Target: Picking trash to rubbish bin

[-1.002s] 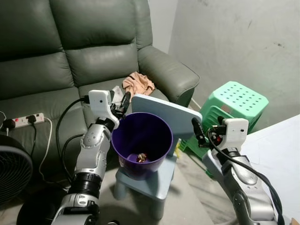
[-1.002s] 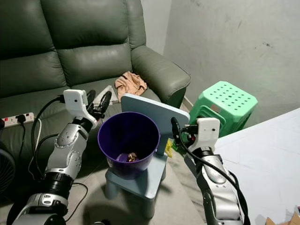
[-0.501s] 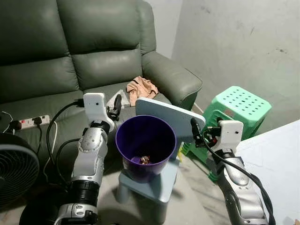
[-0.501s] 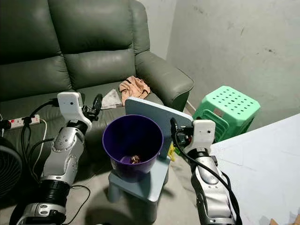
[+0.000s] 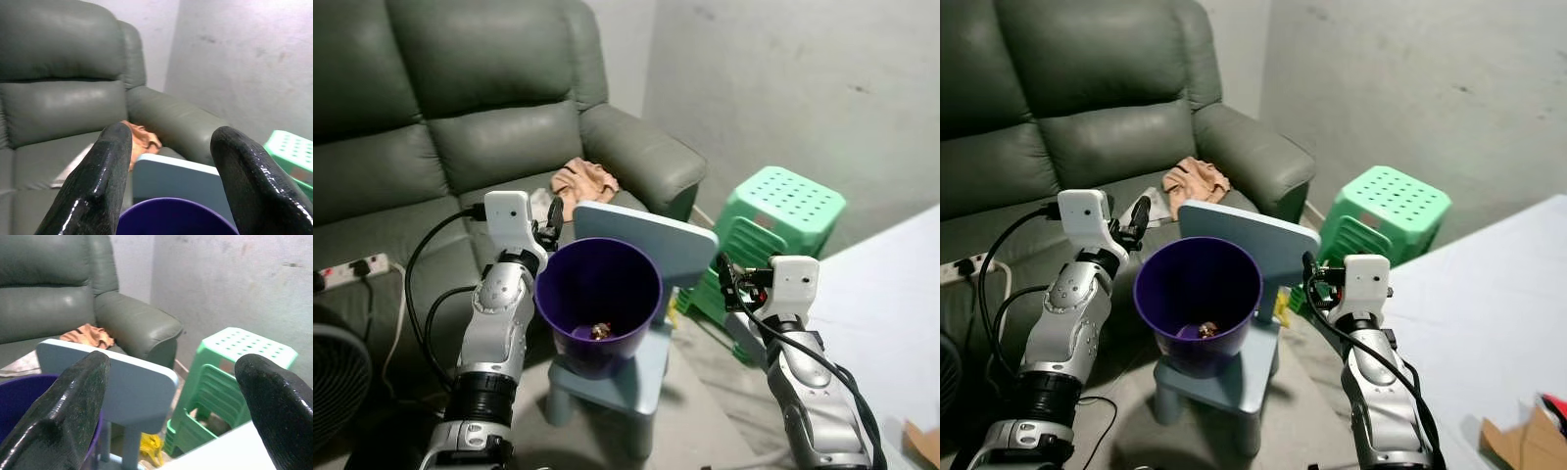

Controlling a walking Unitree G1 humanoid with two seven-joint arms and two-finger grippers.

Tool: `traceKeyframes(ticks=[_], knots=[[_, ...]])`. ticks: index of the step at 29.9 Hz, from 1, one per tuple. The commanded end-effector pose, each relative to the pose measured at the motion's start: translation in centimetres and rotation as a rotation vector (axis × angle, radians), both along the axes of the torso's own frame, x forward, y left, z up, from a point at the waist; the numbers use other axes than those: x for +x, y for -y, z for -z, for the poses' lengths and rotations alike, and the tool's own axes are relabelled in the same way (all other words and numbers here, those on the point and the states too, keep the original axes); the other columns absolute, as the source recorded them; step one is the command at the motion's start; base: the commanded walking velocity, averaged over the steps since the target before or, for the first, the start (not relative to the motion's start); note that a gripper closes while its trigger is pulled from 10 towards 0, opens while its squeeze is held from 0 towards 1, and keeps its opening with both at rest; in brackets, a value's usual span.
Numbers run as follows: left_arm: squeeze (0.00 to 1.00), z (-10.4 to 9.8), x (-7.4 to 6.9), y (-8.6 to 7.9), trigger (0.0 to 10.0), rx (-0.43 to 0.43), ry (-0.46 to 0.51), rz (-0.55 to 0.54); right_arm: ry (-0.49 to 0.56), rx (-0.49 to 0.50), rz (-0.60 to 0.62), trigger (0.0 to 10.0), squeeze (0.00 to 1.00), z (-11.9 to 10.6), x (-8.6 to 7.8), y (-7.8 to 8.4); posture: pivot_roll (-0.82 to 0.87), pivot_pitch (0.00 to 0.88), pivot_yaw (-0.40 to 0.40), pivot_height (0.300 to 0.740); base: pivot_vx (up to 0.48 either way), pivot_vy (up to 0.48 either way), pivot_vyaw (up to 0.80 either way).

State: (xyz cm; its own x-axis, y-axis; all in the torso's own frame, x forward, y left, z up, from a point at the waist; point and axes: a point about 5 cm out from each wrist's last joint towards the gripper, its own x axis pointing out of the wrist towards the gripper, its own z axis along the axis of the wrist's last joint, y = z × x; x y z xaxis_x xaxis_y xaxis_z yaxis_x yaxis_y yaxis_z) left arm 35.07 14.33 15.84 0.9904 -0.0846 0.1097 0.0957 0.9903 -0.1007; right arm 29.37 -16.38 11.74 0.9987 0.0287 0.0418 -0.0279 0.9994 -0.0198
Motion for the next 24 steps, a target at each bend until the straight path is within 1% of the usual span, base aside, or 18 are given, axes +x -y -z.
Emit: traceKeyframes(ticks=[1, 7, 14, 24], knots=[[0.00, -0.21, 0.33, 0.08, 10.0, -0.001, -0.008, 0.019, 0.011, -0.004, 0.003, 10.0, 0.00, -0.22, 0.26, -0.08, -0.03, 0.000, -0.038, 0.740, 0.000, 0.000, -0.75], [0.00, -0.07, 0.55, -0.10, 10.0, 0.001, -0.021, -0.003, 0.014, -0.010, -0.010, 10.0, 0.00, -0.25, 0.33, -0.28, -0.03, 0.000, -0.048, 0.740, 0.000, 0.000, -0.75], [0.00, 0.21, 0.40, 0.37, 10.0, 0.002, -0.028, 0.013, 0.009, -0.021, -0.020, 10.0, 0.00, -0.08, 0.13, -0.31, -0.03, 0.000, -0.054, 0.740, 0.000, 0.000, -0.75], [0.00, 0.24, 0.45, 0.60, 10.0, 0.010, -0.036, 0.024, 0.006, -0.019, -0.032, 10.0, 0.00, -0.02, 0.05, -0.65, -0.03, 0.000, -0.054, 0.740, 0.000, 0.000, -0.75]])
